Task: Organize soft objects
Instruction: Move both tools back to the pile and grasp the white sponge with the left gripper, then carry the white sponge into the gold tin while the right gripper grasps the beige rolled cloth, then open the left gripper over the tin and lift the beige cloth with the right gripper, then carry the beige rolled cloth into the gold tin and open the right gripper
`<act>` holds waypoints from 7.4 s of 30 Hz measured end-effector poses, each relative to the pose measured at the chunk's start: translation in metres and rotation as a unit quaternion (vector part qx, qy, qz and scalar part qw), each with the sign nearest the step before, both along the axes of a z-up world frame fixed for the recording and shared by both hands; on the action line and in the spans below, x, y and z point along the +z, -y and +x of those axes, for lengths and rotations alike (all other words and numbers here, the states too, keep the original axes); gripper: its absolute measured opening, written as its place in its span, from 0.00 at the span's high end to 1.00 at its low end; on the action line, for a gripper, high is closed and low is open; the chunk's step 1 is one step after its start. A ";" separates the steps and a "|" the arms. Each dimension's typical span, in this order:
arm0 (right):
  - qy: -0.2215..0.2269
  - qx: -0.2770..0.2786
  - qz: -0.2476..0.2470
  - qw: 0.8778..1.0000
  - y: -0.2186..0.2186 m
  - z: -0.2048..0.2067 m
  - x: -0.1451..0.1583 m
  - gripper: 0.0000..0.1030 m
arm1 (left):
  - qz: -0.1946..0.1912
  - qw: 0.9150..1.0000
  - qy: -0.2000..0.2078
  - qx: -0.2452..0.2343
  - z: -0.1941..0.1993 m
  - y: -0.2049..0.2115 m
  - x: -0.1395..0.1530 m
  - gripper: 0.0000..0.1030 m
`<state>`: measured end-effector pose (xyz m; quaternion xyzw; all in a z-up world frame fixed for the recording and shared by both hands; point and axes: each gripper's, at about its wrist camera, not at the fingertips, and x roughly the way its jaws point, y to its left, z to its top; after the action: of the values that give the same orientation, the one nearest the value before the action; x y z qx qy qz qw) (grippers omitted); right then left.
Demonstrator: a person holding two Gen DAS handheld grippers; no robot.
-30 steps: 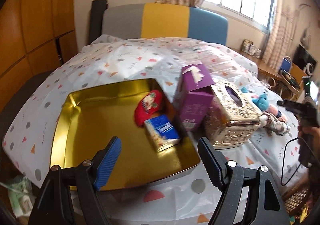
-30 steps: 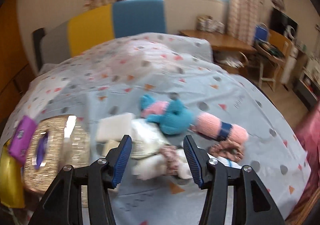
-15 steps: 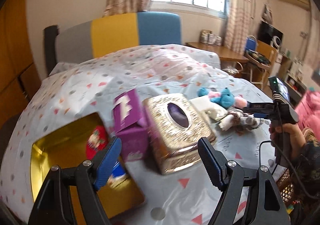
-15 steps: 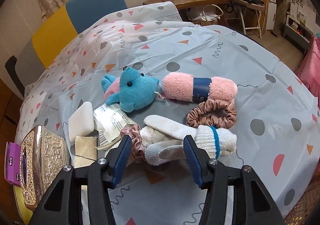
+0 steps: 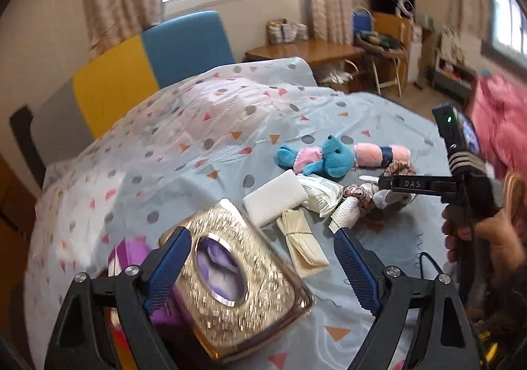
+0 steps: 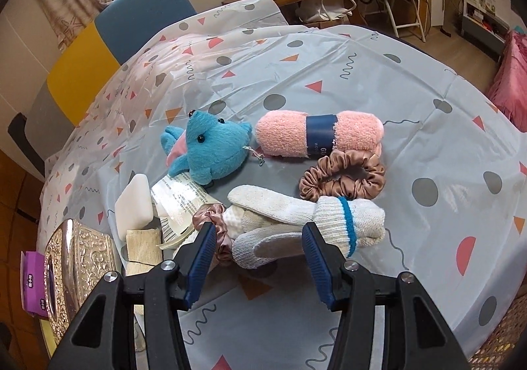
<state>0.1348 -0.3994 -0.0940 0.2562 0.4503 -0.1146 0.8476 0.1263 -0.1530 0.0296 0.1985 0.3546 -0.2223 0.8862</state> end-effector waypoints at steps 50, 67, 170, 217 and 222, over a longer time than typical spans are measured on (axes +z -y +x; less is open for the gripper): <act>0.023 0.034 0.094 0.995 0.003 0.002 -0.004 0.46 | 0.076 0.976 -0.169 -0.114 0.125 0.105 -0.062 0.77; -0.007 0.195 0.187 0.963 -0.067 0.035 -0.023 0.59 | -0.108 0.986 -0.118 -0.048 0.063 0.027 0.024 0.77; 0.055 0.205 -0.085 0.973 -0.114 -0.013 0.034 0.73 | -0.151 0.898 -0.012 0.412 -0.125 -0.283 -0.081 0.13; 0.045 0.585 -0.139 0.797 -0.447 -0.059 -0.008 0.46 | -0.149 0.869 0.028 0.470 -0.146 -0.328 -0.070 0.13; 0.075 0.571 -0.146 0.804 -0.439 -0.064 0.007 0.46 | -0.147 0.871 0.030 0.467 -0.147 -0.325 -0.069 0.13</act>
<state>0.0711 0.0392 -0.0865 -0.1659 0.4280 0.3453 0.8186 -0.0210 0.1723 -0.0397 -0.1163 0.3428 0.1742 0.9158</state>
